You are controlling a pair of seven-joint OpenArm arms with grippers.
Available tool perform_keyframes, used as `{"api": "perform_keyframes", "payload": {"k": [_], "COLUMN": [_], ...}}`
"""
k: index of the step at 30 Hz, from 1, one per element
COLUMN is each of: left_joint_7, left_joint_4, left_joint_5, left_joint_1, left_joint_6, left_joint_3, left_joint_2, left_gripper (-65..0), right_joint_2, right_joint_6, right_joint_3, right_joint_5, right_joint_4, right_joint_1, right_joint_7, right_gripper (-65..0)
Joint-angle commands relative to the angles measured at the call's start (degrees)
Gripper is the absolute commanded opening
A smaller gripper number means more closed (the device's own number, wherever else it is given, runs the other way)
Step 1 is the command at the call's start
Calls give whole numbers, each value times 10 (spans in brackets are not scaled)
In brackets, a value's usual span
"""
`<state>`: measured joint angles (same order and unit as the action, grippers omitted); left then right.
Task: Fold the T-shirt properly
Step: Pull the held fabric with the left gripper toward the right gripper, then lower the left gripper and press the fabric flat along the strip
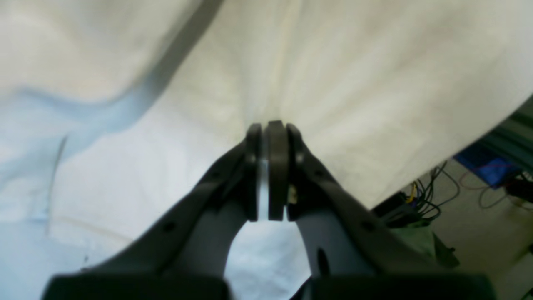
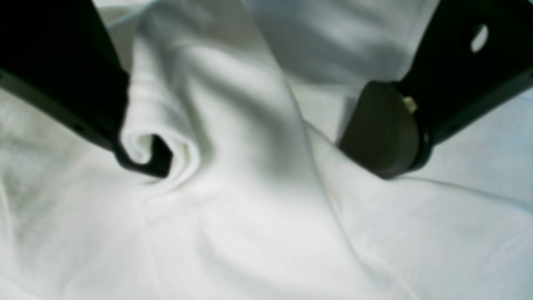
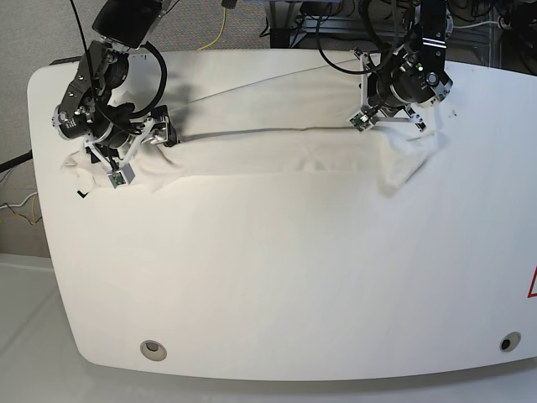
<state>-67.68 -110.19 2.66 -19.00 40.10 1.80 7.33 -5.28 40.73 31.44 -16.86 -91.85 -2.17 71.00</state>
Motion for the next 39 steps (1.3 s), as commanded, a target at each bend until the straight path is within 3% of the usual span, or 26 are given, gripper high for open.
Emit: {"api": "perform_keyframes", "payload": {"k": [1,5,25,39], "left_joint_7": [-15,-15,-15,-32], "left_joint_4": [-5,-5,7,8], "left_joint_5": [-14,-14,-16,-16], "left_joint_1": [10,15,97,134], "left_joint_6": [-1,-1,-1,-1], "left_joint_3": [-2,-2,-3,-4], "left_joint_2": [4,4,24,32], "left_gripper": [-624,-624,-624,-624], "right_joint_2": [4,21,37,46], "right_joint_6": [-7,-7,-7,-7], "right_joint_3": [2,2,1,1], "right_joint_5": [28,28,27,27], "right_joint_4": [6,6,5,6], "right_joint_1": [-22,-25,-31,-31], "right_joint_7": [55,55,54,16], "right_gripper": [-9,-9,-9,-9]}}
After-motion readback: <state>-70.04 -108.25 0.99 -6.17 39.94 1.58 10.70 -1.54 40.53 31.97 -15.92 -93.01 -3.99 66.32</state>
